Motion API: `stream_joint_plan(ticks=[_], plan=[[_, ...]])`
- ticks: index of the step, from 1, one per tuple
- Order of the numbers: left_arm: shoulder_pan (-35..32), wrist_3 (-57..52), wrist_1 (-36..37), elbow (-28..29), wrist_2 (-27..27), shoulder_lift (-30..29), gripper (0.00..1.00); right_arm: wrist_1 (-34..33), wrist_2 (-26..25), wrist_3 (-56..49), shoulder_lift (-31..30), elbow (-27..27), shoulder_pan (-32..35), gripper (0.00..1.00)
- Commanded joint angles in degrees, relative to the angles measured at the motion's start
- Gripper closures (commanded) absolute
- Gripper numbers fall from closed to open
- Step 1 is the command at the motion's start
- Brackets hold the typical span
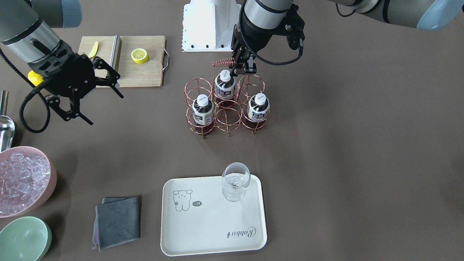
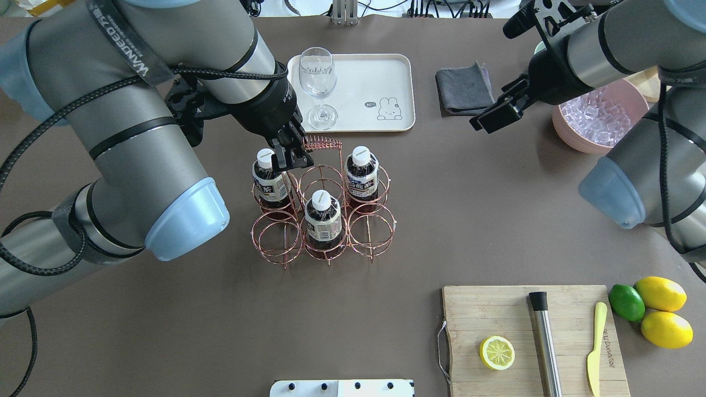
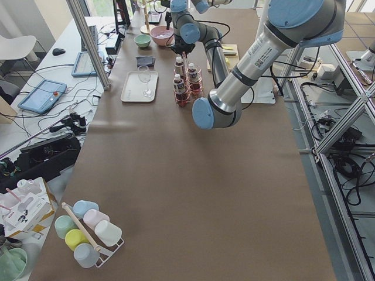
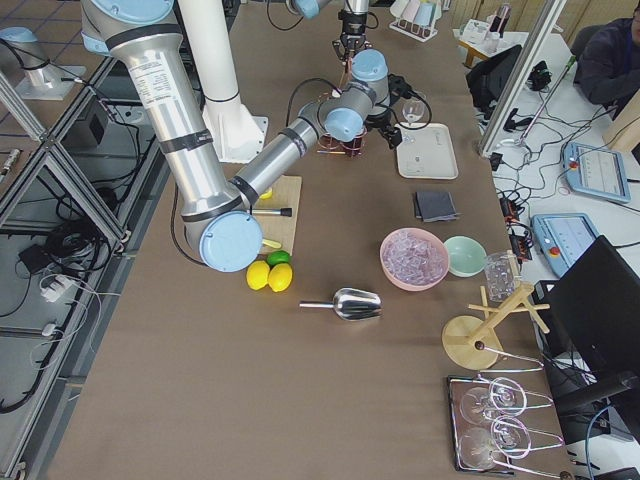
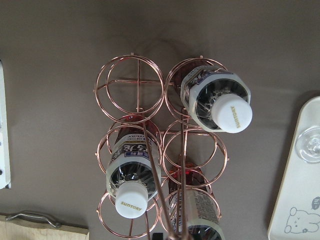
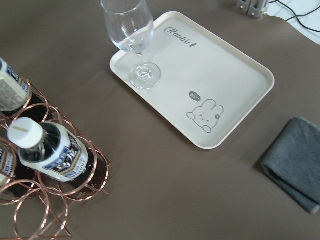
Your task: Take tea from basket to plate
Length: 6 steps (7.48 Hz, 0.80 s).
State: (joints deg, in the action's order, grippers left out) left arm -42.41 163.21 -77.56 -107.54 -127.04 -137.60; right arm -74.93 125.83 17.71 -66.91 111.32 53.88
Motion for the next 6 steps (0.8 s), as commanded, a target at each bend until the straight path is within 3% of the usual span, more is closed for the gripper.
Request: stream_joint_plan(ticks=[1,2,5,6], plan=[[-0.1,0.0,0.0,0.0,-0.1,0.6,1.0,0.3,-4.6,7.0,5.2,0.1,-8.0,0.0],[-0.1,0.1,0.0,0.0,-0.4,1.3,1.0,0.3,-7.1,8.4,6.5,0.2,-11.1,0.0],[-1.2,-0.4,0.0,0.1,-3.0,2.2,1.0,0.4,-8.0,6.1,7.9,-0.1,-14.0,0.02],[-1.3,-0.4,0.0,0.0,-3.0,2.2,1.0,0.4,-9.1,5.7,8.0,-0.2,-14.0,0.09]])
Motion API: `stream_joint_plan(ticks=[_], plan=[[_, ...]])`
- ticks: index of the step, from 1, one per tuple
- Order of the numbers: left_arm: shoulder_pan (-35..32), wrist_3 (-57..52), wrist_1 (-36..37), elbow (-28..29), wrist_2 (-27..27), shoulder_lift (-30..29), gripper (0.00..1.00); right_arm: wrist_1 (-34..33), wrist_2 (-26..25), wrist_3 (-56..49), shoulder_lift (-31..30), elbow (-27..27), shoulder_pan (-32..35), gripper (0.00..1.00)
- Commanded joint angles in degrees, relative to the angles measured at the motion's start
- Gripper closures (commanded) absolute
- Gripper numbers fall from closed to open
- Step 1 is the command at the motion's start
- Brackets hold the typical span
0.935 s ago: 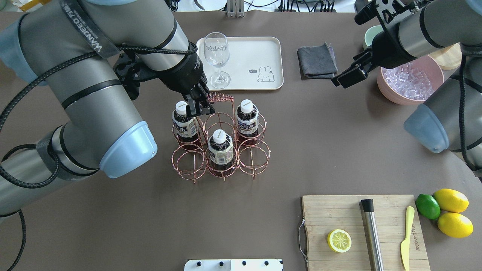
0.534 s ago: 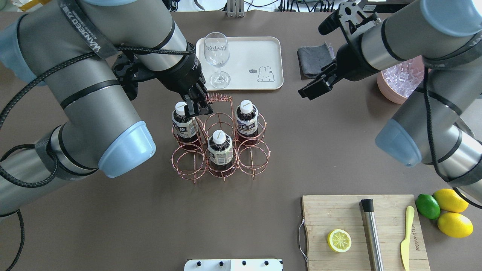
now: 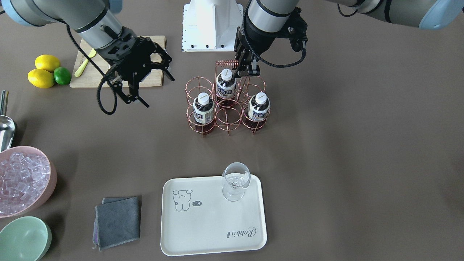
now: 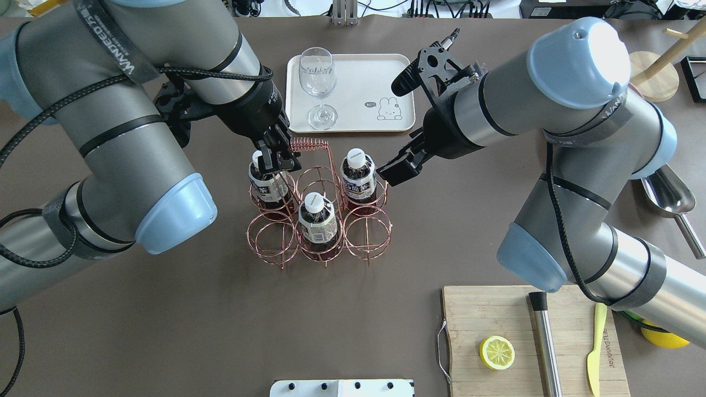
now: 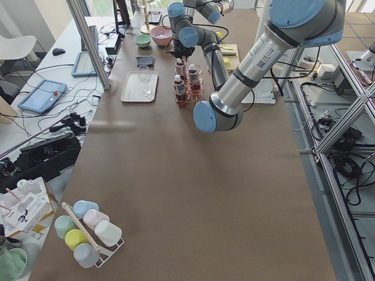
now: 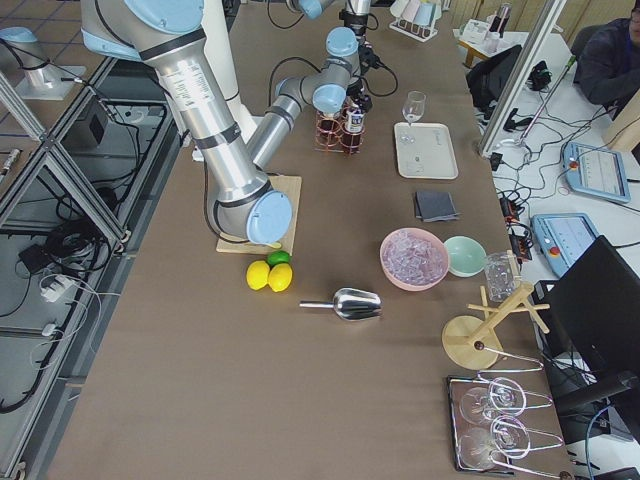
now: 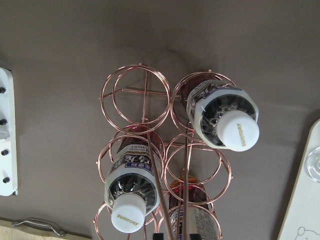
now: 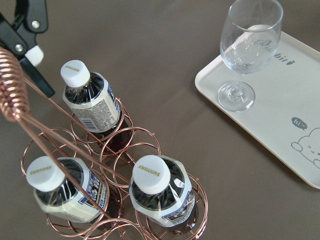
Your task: Take tea from basket to plate
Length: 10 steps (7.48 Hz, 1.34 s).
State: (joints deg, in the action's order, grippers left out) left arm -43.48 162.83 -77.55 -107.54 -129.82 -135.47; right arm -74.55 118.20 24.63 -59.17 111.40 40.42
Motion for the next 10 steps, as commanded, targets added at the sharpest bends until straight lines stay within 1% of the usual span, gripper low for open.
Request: stream_joint_plan(ticks=[1,2,3,4,5,7,8,9,10], plan=[[-0.8,-0.1,0.0,0.0,-0.4,0.1,1.0,0.0,-2.4,-1.3,0.3,-0.4,-0.8,0.22],[-1.3,-0.1,0.1,-0.1,-1.7,-0.1,1.0,0.1,-3.8,-1.2,0.5,-0.4,-1.6,0.34],[-1.4,-0.1,0.2,0.0,-1.7,-0.3,1.0,0.1,-4.6,-1.2,0.7,-0.4,-1.8,0.44],[-1.4,-0.1,0.2,0.1,-1.7,-0.5,1.0,0.1,-4.8,-1.1,0.7,-0.4,-1.8,0.53],[-1.4,-0.1,0.2,0.2,-1.7,-0.5,1.0,1.5,-4.9,-1.1,0.7,-0.7,-1.9,0.54],[-1.3,-0.1,0.1,0.8,-1.7,-0.6,1.0,6.2,-6.0,-1.0,0.6,-3.3,-2.8,0.54],[-1.3,-0.1,0.1,0.9,-1.6,-0.7,1.0,6.3,-6.7,-1.1,0.6,-3.4,-3.2,0.54],[-1.3,-0.2,0.1,1.0,-1.6,-0.6,1.0,6.9,-7.1,-1.1,0.6,-3.6,-3.2,0.59],[-1.3,-0.2,0.1,1.0,-1.5,-0.6,1.0,7.5,-7.1,-1.1,0.7,-3.9,-3.3,0.59]])
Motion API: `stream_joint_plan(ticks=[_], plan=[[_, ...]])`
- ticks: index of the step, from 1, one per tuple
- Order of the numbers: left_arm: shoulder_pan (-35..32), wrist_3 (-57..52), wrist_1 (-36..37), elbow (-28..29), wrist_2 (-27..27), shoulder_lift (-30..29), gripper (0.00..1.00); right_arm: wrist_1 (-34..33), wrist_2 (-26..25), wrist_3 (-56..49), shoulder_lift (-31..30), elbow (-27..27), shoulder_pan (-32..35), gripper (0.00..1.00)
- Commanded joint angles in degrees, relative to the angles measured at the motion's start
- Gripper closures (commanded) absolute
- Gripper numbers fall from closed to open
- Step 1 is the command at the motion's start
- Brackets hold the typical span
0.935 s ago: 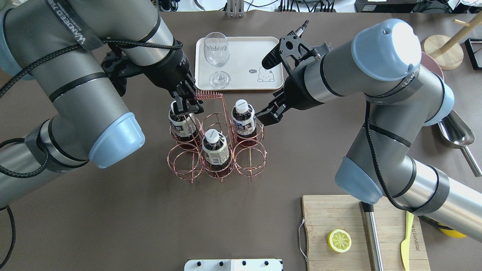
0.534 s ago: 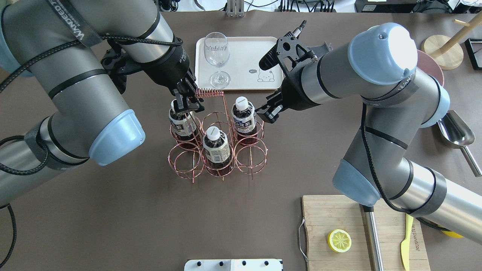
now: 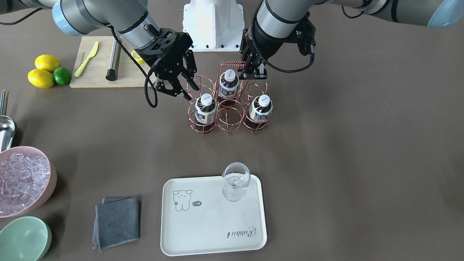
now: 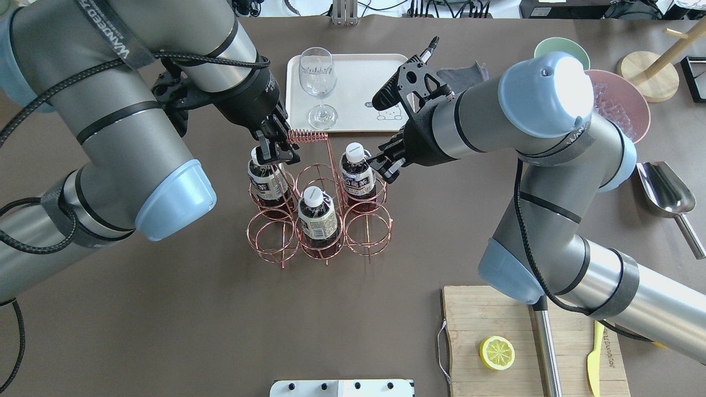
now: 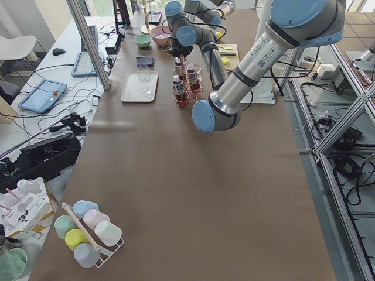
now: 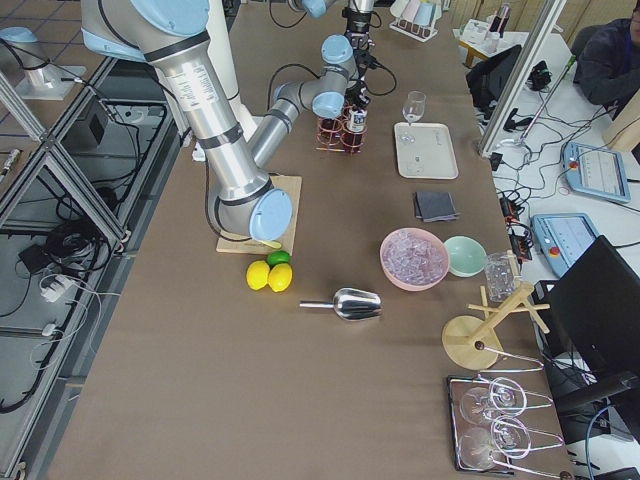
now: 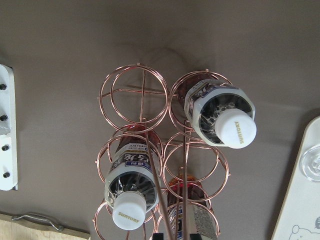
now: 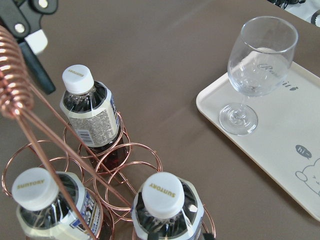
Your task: Take tea from basket to plate
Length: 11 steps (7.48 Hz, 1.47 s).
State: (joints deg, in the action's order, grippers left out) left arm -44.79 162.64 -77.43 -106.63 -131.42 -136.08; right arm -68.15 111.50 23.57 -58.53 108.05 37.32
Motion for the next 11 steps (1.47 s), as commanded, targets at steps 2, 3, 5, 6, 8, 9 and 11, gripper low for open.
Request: stream_joint_plan(ticks=[2,3,5,6,8,9,11], plan=[[0.1,0.0,0.0,0.3,0.2,-0.1,1.0,1.2,-0.6,0.0,0.7,-1.1,-0.2,0.36],[0.1,0.0,0.0,0.4,0.2,-0.1,1.0,1.2,-0.6,0.1,1.7,-2.0,-0.2,0.28],[0.1,0.0,0.0,0.4,0.2,-0.1,1.0,1.3,-0.6,0.2,4.5,-4.7,-0.2,0.25],[0.2,0.0,-0.1,0.4,0.2,-0.1,1.0,2.0,-0.7,0.2,5.1,-5.6,-0.2,0.25],[0.2,0.0,-0.1,1.5,0.2,-0.8,1.0,4.4,-0.8,0.5,4.8,-7.1,-0.3,0.25],[0.2,0.0,-0.1,1.5,0.2,-0.8,1.0,4.5,-0.8,0.5,4.6,-7.0,-0.3,0.25],[0.3,0.0,-0.1,1.6,0.2,-0.9,1.0,4.5,-0.8,0.5,4.2,-6.8,-0.3,0.25]])
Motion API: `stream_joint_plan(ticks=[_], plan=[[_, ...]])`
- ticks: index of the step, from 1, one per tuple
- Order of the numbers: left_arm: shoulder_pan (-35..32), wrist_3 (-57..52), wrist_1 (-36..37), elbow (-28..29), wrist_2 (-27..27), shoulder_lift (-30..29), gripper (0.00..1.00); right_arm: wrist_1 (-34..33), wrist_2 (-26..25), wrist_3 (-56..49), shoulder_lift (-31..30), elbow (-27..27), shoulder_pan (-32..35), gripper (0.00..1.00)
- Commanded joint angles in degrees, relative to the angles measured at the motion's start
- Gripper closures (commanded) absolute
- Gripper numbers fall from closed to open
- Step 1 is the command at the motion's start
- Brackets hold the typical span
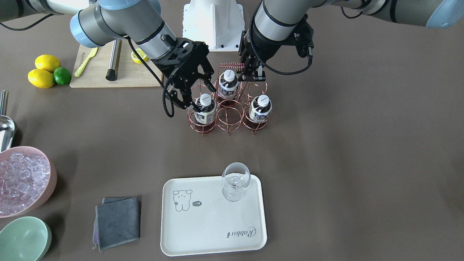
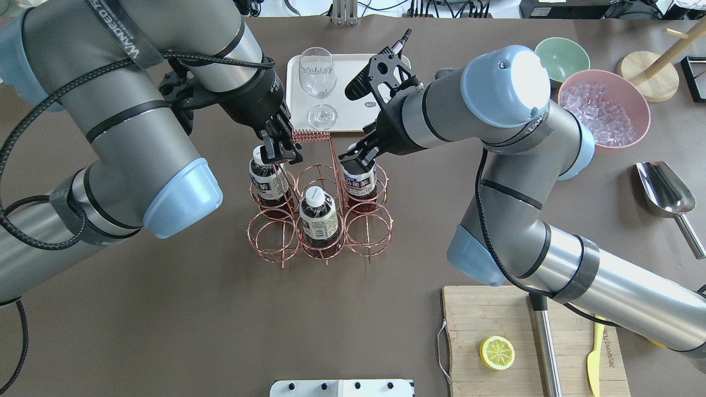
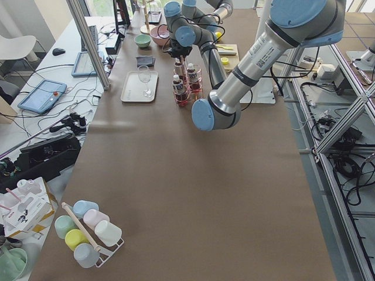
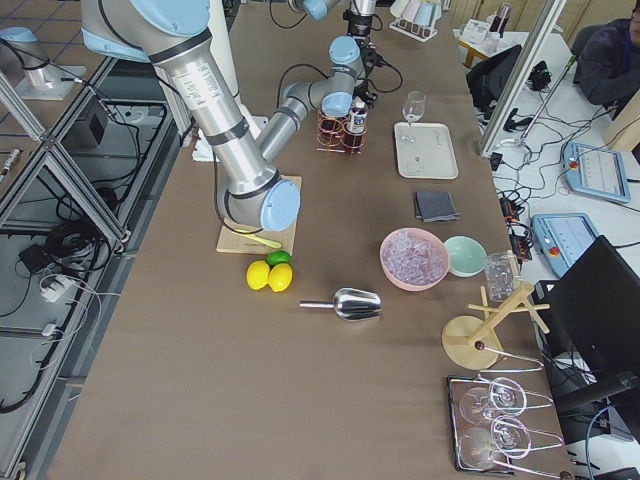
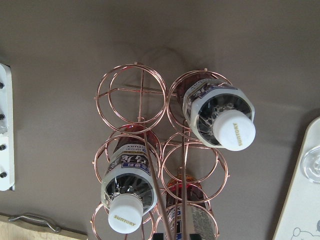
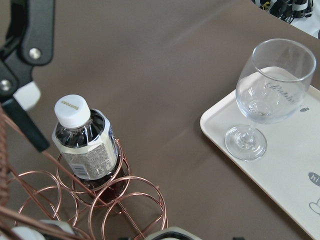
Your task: Take tea from basket to plate
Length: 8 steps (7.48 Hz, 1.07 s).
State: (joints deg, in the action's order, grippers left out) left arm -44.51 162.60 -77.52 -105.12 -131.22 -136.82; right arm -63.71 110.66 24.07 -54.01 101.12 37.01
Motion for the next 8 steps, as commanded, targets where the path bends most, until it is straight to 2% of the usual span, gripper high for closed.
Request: stream_joint_plan(ticks=[1,2,4,8], plan=[[0.1,0.0,0.0,0.3,-0.1,-0.3,1.0,0.1,0.1,0.0,-0.6,0.3,0.0,0.25],[0.1,0.1,0.0,0.5,-0.1,-0.6,1.0,0.2,0.0,0.3,-0.6,0.4,-0.1,0.26],[0.6,0.3,0.0,0.7,-0.1,-0.7,1.0,1.1,-0.1,0.9,-0.6,0.0,-0.8,0.34],[0.6,0.3,0.0,0.7,-0.1,-0.7,1.0,2.4,-0.3,1.0,-1.9,0.3,-1.2,0.33]])
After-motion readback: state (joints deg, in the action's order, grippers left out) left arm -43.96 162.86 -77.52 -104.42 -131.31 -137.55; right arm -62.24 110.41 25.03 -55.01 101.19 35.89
